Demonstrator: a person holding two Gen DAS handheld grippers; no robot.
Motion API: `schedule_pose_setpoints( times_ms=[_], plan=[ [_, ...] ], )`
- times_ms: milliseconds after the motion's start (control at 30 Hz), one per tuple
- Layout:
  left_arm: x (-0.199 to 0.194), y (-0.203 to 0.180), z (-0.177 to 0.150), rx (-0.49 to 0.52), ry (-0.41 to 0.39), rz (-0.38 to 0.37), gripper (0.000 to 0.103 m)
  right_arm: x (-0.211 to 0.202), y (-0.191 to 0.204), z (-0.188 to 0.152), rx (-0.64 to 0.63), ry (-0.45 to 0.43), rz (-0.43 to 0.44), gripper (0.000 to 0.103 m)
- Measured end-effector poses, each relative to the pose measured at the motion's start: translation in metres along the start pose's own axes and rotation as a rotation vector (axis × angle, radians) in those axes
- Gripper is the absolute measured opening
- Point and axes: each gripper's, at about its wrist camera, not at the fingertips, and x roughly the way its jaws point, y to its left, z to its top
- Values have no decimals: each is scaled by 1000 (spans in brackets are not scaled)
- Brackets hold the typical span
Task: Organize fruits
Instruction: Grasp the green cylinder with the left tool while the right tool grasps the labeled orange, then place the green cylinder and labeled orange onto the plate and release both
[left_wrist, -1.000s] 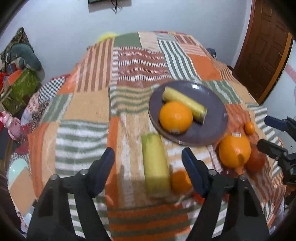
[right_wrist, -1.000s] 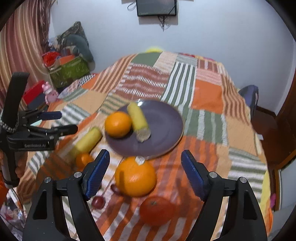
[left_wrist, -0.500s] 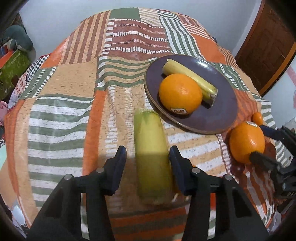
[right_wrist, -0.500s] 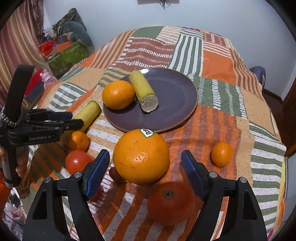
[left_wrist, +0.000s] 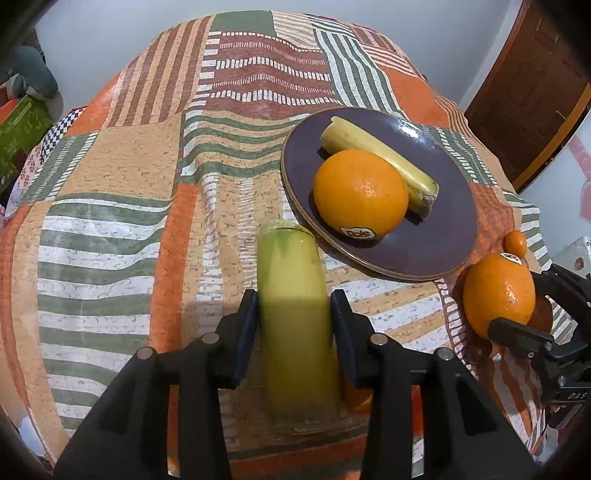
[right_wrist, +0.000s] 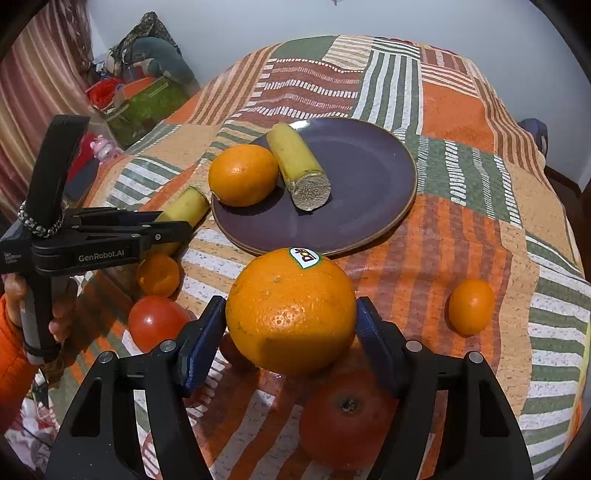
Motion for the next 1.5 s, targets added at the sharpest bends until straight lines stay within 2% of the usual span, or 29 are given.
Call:
schedule_pose_setpoints(
  times_ms=[433, 833, 1167, 1500],
  plan=[
    [-63, 1, 1, 6, -111, 33, 38, -37, 1, 12, 7, -96, -19, 66],
    [-94, -23, 9, 45, -175, -10, 38, -67, -2, 29, 4, -187, -51, 66],
    [-94, -57, 30, 94, -199, -66, 38, -72, -13, 48, -6, -232, -81, 66],
    [-61, -76, 52, 111, -151, -87, 38, -55, -23, 65, -23, -229, -93, 66]
  ],
)
